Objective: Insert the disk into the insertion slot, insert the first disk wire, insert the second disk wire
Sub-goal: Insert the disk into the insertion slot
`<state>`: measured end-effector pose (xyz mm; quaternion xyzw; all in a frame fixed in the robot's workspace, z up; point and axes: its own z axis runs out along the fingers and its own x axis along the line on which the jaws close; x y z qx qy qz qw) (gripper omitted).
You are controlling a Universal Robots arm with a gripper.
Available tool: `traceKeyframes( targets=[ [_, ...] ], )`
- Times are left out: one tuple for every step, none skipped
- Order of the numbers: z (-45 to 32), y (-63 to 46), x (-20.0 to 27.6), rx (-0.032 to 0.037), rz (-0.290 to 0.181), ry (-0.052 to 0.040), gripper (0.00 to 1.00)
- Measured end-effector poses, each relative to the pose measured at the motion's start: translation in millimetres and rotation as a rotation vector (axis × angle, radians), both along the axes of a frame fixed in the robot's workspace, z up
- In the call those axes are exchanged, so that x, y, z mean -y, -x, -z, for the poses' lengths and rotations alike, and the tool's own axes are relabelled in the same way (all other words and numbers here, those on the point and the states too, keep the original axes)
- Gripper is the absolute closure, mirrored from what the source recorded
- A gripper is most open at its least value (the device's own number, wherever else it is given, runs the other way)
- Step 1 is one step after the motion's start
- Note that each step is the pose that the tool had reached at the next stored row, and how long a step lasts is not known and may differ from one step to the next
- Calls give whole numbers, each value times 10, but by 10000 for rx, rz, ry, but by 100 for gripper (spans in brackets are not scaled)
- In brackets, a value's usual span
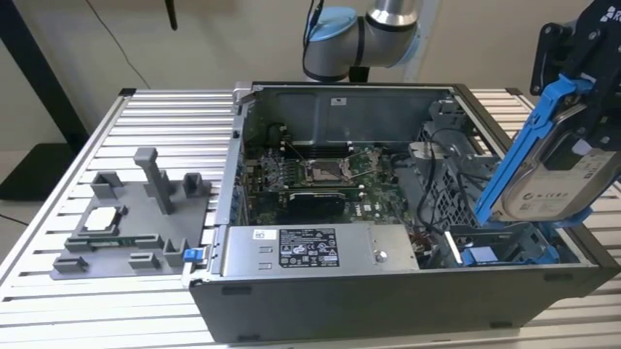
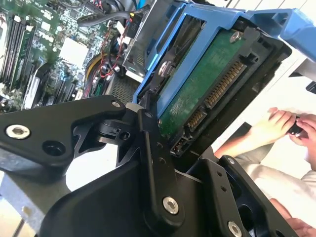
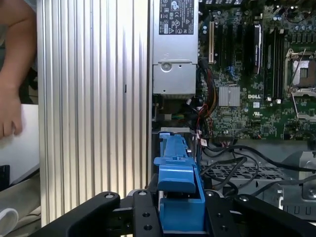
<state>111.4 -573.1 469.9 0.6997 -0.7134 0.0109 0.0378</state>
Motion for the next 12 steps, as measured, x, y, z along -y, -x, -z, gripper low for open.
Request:
traceKeyframes(
  targets=[
    [3,0,0,0,0,1,100],
    [8,0,0,0,0,0,100],
    [14,0,0,0,0,-9,100],
    [22,0,1,0,1,-28,100],
    [32,0,1,0,1,-61,100],
    [41,0,0,0,1,-93,100],
    [51,0,0,0,1,-128,100],
    [63,1,1,0,1,-162,100],
    [76,1,1,0,1,-190,100],
    [87,0,0,0,1,-222,100],
    [97,-2,0,0,0,-256,100],
    [107,-3,1,0,1,-289,100]
  ],
)
